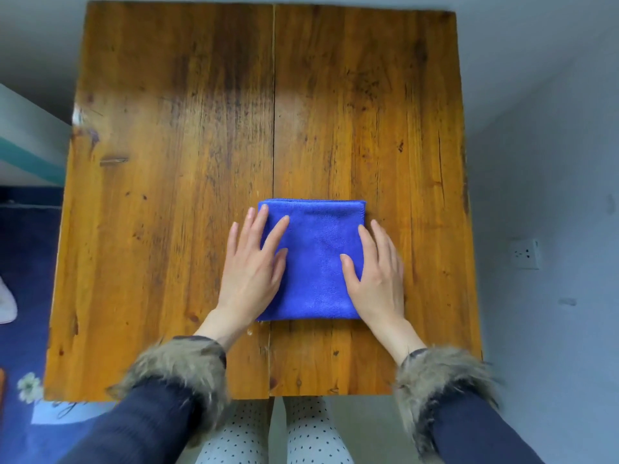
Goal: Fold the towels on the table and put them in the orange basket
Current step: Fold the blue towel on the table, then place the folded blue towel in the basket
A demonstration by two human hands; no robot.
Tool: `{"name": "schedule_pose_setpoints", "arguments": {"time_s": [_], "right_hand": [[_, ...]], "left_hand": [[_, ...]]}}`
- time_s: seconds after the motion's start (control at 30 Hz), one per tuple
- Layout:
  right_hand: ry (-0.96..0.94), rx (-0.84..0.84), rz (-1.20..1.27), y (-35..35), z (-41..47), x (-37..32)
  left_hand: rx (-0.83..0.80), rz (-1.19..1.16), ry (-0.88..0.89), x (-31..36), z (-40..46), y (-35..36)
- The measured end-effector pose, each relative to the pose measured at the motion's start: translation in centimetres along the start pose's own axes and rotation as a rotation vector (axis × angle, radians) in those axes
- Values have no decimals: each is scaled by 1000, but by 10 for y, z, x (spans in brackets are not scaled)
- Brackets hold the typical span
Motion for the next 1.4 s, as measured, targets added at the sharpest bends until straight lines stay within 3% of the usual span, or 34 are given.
{"name": "schedule_pose_setpoints", "arguments": {"time_s": [0.1,0.23,0.37,0.53,0.63,0.83,0.93,1.13,1.4], "right_hand": [[92,51,199,-12,-15,-6],[375,23,331,-13,-11,-4],[570,-86,376,-13,8,1],[736,-147,464,-12,22,4],[806,-239,638,-14,23,1],[716,-270,685,-21,27,-6],[778,-296,804,-25,29,-8],[756,-530,900,-43,34,-22],[623,-692,872,-52,25,-99]], "left_hand": [[34,-65,-281,-14,-19,-9],[-120,-404,-564,-19,-23,-8],[-240,-670,-630,-18,-15,-5],[-320,-681,-636,-17,-7,-4],[-340,-661,-663,-16,-3,-4],[-329,-680,-633,-8,0,-10],[-327,-736,-662,-10,-6,-9],[-364,-1071,-743,-16,-25,-24],[-281,-1187,-797,-52,-93,-87]]}}
Point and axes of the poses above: each hand's wrist, its own z-axis towards the middle knuckle, its own y-axis out of the palm, x = y × z, the point moved 1 cm from there along z, towards the middle knuckle, and after that the axes turned 13 degrees about z, right-handed, at the moved point
